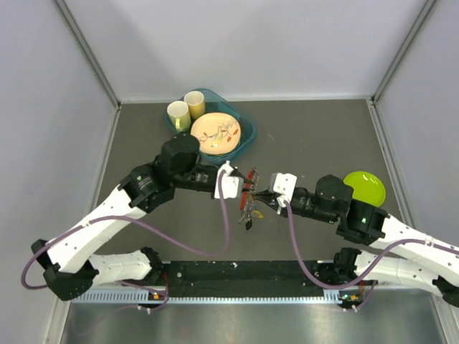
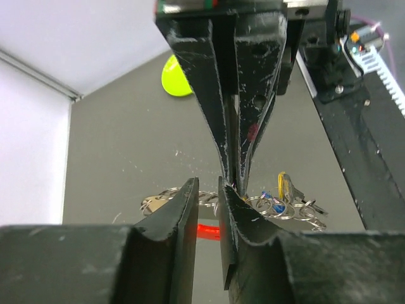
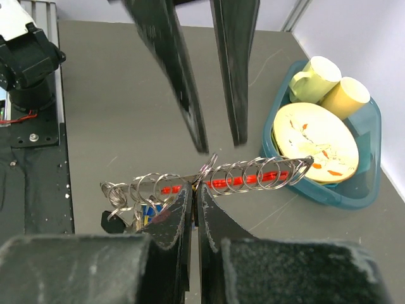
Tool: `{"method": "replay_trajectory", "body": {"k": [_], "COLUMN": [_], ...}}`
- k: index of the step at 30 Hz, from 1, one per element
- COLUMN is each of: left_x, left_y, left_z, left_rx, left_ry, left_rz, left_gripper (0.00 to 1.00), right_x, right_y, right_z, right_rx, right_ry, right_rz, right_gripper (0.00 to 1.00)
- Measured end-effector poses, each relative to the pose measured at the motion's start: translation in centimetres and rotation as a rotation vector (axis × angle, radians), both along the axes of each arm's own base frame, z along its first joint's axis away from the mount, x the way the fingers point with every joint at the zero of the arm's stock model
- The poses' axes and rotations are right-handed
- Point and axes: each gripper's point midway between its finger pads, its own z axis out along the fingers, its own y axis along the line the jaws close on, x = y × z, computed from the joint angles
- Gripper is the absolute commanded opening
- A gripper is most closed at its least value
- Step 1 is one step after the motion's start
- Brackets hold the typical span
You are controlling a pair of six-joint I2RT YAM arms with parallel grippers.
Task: Remove the keys from the keyring
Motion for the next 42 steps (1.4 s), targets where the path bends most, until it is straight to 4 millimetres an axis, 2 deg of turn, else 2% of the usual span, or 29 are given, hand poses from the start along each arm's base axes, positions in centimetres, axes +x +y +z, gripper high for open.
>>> {"method": "replay_trajectory", "body": {"k": [5,10,19,22,25,27,34,42], "left_x": [0.4,0.4,1.0,1.0,0.9,0.9,1.2,1.6], "left_y": [-0.7,-0.5,0.0,-0.1,-0.3,-0.3,-0.4,-0.9], "left_z": [-3.4,-4.7,-5.3,-5.3,-5.5,-5.8,-6.1,-5.4], "left_rx": [0.13,0.193,0.244,0.251,0.267,0.285,0.305,0.131], "left_ry": [-0.018,-0.04,-0.087,-0.092,-0.093,-0.085,-0.058,0.07], "left_rz": [-0.01,-0.014,0.007,0.005,-0.002,-0.008,0.016,0.127], "left_gripper": [0.29,0.31,0.31,0.23,0.06,0.0,0.0,0.0], "right_x": [-0.1,-0.1,-0.2,-0.2,-0.2,-0.1,0.3,0.6], "right_y": [0.1,0.2,0.2,0.2,0.2,0.1,-0.3,-1.3], "right_z": [-0.2,-0.7,-0.8,-0.8,-0.8,-1.0,-1.3,-0.5], "right_rx": [-0.005,-0.021,-0.025,-0.025,-0.027,-0.035,-0.045,-0.011], "right_ry": [0.003,0.012,0.015,0.016,0.016,0.018,0.018,0.001], "right_rz": [0.006,0.008,0.017,0.017,0.016,0.007,-0.021,-0.066], "right_gripper": [0.0,0.0,0.0,0.0,0.0,0.0,0.0,0.0]}}
